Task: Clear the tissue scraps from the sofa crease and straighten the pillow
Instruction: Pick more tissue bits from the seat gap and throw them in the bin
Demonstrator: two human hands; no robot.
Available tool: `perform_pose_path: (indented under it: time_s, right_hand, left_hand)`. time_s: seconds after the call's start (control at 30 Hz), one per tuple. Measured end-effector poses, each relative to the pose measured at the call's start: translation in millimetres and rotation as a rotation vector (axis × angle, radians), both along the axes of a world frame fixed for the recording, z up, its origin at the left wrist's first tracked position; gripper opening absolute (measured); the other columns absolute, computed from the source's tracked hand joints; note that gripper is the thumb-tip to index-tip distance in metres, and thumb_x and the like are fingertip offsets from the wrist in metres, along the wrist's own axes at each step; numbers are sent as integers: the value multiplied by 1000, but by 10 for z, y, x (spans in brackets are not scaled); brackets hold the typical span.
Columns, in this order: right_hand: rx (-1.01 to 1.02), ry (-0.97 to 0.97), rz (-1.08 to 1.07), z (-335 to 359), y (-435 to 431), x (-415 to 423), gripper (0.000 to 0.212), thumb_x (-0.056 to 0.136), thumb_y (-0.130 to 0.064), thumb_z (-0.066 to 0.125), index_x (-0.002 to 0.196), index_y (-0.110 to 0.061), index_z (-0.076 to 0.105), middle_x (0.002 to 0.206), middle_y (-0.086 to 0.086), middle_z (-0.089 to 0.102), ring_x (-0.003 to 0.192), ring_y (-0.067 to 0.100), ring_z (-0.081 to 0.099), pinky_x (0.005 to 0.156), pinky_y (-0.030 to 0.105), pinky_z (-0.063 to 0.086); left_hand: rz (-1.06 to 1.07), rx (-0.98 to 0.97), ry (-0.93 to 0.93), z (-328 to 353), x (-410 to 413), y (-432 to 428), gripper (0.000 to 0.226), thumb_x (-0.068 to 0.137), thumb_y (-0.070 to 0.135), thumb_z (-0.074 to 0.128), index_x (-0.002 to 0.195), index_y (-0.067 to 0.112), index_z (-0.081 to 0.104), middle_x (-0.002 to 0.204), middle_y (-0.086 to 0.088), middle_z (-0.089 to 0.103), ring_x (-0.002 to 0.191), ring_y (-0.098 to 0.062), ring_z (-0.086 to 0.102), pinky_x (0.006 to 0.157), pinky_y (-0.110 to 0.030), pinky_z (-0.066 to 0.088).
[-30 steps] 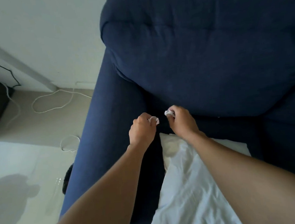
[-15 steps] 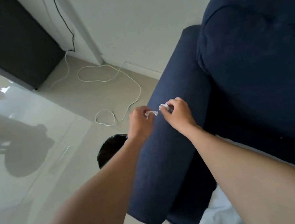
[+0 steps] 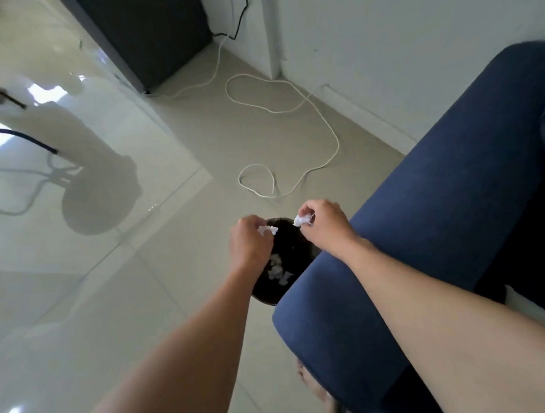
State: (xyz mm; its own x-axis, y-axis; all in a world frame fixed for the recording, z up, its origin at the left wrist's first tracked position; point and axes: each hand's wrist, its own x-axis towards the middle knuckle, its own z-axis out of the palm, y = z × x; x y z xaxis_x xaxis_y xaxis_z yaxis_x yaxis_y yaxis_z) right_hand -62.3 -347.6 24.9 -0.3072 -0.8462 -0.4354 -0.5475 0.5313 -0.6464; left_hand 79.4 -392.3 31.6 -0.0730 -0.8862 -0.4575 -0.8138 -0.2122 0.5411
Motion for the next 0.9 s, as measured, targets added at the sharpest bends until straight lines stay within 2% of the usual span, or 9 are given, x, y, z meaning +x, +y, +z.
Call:
perform_pose_path:
  time_s: [0.1,0.13,0.2,0.27,0.4,0.53,0.67,0.73,0.9]
  right_hand:
    - [144,-25,128,27,-88,151,47,90,-2,52,137,-8,49,139,14,51,126,29,50,102,33,42]
    - [168,-31,137,40,-100,167,51,91,-1,49,141,-9,44,144,13,46,127,28,49,104,34,41]
    - [177,-47,111,68,-94,149,56,92,1,43,146,-12,38,150,13,40,111,24,59,103,37,43]
    - [174,-46,86,96,-57,84,57,92,1,41,147,-13,35,151,12,37,104,23,60,102,39,45]
    - [151,5,24,191,145,-177,55,93,-3,43,147,-10,36,153,9,36,131,26,46,105,37,41]
    - [119,32,-72,345,475,-564,50,95,-6,42,146,-8,38,153,9,35,137,28,39,109,38,37]
    - [105,24,-233,484,997,-1122,51,97,-10,40,147,-11,35,160,6,24,146,24,25,117,39,28]
    - [92,44,-326,540,1357,-1431,52,96,-11,41,148,-11,34,159,6,25,147,23,24,119,39,25]
    - [114,142,-529,708,2440,-2032,48,95,-10,43,143,-5,38,149,10,42,138,28,38,108,37,33]
  left_hand:
    - [-30,93,-61,9,111,-56,30,91,13,59,117,0,63,121,-17,63,114,-33,58,93,-33,46]
    - [-35,118,-75,15,125,-62,31,92,14,58,119,-1,62,119,-18,64,114,-33,58,92,-33,46]
    - [-40,136,-85,21,125,-58,32,94,17,57,120,-1,61,116,-19,65,113,-33,59,91,-33,47]
    - [-60,138,-94,44,89,-30,34,94,21,55,122,2,61,119,-17,65,114,-32,59,92,-33,47]
    - [-175,111,-140,133,-142,96,40,94,30,53,129,12,59,131,-9,60,122,-28,56,97,-36,45]
    - [-337,77,-171,278,-623,308,47,94,35,50,138,17,52,138,-5,56,128,-25,51,101,-38,43]
    - [-521,52,-165,443,-1296,663,48,93,37,50,138,20,50,125,-5,64,114,-26,61,96,-40,50]
    - [-628,43,-165,513,-1676,924,47,93,38,50,137,21,50,124,-7,64,110,-29,63,95,-42,51]
    - [-998,-18,-234,636,-2530,1810,56,98,42,46,148,18,36,152,-7,37,143,-26,30,114,-41,28]
